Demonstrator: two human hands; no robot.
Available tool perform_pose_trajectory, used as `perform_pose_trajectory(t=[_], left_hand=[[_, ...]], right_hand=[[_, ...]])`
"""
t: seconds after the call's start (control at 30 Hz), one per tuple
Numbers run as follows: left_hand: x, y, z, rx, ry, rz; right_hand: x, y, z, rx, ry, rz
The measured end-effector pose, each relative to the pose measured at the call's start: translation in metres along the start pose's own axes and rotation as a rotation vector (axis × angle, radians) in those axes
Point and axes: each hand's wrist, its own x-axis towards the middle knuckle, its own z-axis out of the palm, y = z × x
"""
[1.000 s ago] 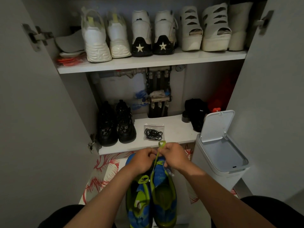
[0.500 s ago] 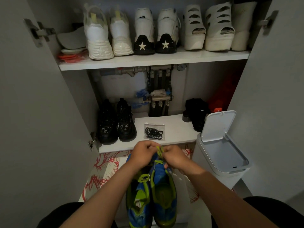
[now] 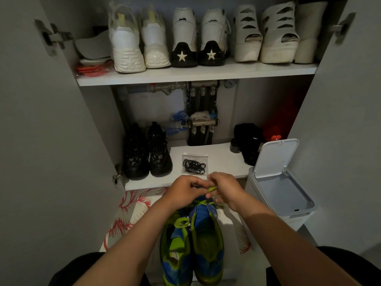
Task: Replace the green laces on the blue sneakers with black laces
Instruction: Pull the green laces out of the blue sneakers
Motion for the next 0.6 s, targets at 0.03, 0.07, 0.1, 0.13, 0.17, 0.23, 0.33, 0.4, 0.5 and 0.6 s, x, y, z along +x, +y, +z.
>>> perform_pose_trajectory(t=[0.03, 0.07, 0.1, 0.13, 0.17, 0.23, 0.33, 0.4, 0.5, 0.6], left_hand=[[0.001, -0.001, 0.001, 0.058, -0.004, 0.000], [0.001, -0.002, 0.001, 0.132, -0.001, -0.003], [0.002, -0.005, 0.000, 0.205, -0.002, -0.010], [0.002, -0.007, 0.000, 0.275, -0.011, -0.019], [0.003, -0.010, 0.000, 0.349, -0.028, -0.025], [0.003, -0.015, 0.002, 0.484, -0.074, -0.020], [0.005, -0.018, 0.008, 0.631, -0.122, 0.024], [0.006, -0.020, 0.012, 0.691, -0.130, 0.049], [0.007, -0.025, 0.018, 0.719, -0.153, 0.040], [0.010, -0.029, 0.024, 0.745, -0.141, 0.033]], right_hand=[[0.003, 0.002, -0.005, -0.139, 0.084, -0.016], [0.007, 0.006, -0.011, -0.319, 0.166, -0.040], [0.010, 0.011, -0.017, -0.517, 0.232, -0.066], [0.011, 0.015, -0.023, -0.697, 0.273, -0.084], [0.010, 0.019, -0.028, -0.830, 0.288, -0.081], [0.007, 0.023, -0.033, -0.995, 0.268, -0.050], [0.005, 0.028, -0.035, -1.100, 0.236, -0.034], [0.003, 0.030, -0.034, -1.149, 0.242, -0.090], [0.006, 0.033, -0.027, -1.143, 0.116, -0.244], [0.009, 0.036, -0.019, -1.178, -0.048, -0.257]])
